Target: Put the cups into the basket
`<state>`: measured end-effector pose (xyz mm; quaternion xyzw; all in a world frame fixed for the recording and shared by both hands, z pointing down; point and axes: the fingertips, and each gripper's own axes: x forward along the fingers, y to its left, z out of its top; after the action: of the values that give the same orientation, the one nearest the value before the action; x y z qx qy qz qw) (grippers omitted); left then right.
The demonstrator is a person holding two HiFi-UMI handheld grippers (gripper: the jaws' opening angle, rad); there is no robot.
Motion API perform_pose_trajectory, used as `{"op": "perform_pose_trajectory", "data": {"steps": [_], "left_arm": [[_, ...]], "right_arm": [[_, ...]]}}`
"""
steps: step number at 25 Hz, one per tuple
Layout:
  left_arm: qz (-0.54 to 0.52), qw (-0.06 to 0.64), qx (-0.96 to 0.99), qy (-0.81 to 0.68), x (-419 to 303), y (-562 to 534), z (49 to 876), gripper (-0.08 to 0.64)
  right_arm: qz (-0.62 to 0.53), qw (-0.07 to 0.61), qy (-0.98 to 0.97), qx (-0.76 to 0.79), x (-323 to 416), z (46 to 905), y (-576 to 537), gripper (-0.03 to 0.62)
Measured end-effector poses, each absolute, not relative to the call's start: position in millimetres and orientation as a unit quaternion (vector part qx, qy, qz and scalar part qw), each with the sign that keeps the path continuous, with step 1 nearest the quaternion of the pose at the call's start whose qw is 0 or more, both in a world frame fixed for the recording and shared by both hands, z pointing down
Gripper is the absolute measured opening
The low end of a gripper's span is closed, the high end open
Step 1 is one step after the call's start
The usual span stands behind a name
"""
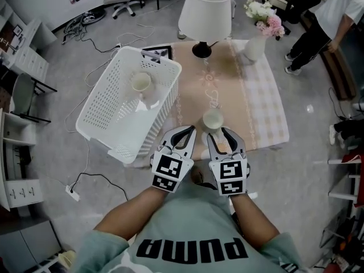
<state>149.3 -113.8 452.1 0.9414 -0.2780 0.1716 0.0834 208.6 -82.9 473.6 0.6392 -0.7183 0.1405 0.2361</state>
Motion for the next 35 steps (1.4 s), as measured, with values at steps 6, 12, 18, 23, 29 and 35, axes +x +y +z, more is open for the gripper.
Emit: {"op": "perform_pose_trajectory", "data": {"steps": [6,12,18,23,29,35], "left_arm": [[0.183,0.081,0.934,-0.295,148,-131,459,0.003],[0.206,0.09,0.924,-0.31,145,-147,477,0.003],[0.224,0.1,0.916,-0.317,144,-157,494,0.003],[0.23,0.109,0.911,-0.325,145,-166,505,0.003],[0.235,0.125,0.908,-0.325,151,-166,516,0.003],[0.242,0.133,0.903,-0.329,148,-166,524,0.003]], "right_arm": [[0.153,0.244,-0.713,0.639,217,489,-101,0.262],[0.194,0.254,-0.702,0.637,232,516,-120,0.341],[0.214,0.275,-0.704,0.619,238,537,-135,0.379],[0.229,0.287,-0.705,0.607,239,551,-144,0.388],[0.247,0.305,-0.705,0.59,239,570,-148,0.394],[0.256,0.313,-0.7,0.589,238,584,-150,0.394]]}}
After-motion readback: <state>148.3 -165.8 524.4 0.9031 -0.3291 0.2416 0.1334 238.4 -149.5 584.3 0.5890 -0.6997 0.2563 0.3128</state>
